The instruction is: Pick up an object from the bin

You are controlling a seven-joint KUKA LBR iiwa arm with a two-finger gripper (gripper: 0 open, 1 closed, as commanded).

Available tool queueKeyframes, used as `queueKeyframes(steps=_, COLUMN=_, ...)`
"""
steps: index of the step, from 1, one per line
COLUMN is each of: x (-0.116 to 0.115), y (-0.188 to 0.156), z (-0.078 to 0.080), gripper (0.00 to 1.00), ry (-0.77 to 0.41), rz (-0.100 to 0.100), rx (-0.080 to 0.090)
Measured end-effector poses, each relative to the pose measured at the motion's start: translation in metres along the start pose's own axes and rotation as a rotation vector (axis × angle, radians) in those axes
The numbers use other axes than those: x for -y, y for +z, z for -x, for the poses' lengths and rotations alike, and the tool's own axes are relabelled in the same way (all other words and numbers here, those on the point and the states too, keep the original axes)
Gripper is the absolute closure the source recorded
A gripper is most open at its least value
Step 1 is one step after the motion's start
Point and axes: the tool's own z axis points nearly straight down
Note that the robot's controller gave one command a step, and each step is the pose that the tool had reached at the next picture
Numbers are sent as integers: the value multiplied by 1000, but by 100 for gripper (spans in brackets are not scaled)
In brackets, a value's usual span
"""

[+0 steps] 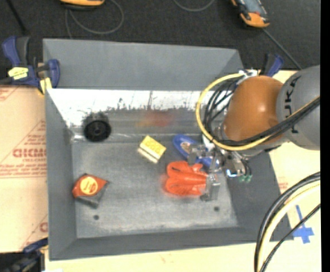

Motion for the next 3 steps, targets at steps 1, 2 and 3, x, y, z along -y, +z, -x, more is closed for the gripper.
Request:
queueKeyframes(steps=1, x=2, y=6, z=3, gripper=0, ry=-29, rz=-3, rx=2)
queueKeyframes(steps=2, x=1, y=66, z=6, gripper=0, ry=6, rz=-1, rx=4)
queueKeyframes(steps=3, x=1, y=63, z=11, gripper=100, ry=-70, rz=-5, rx=9)
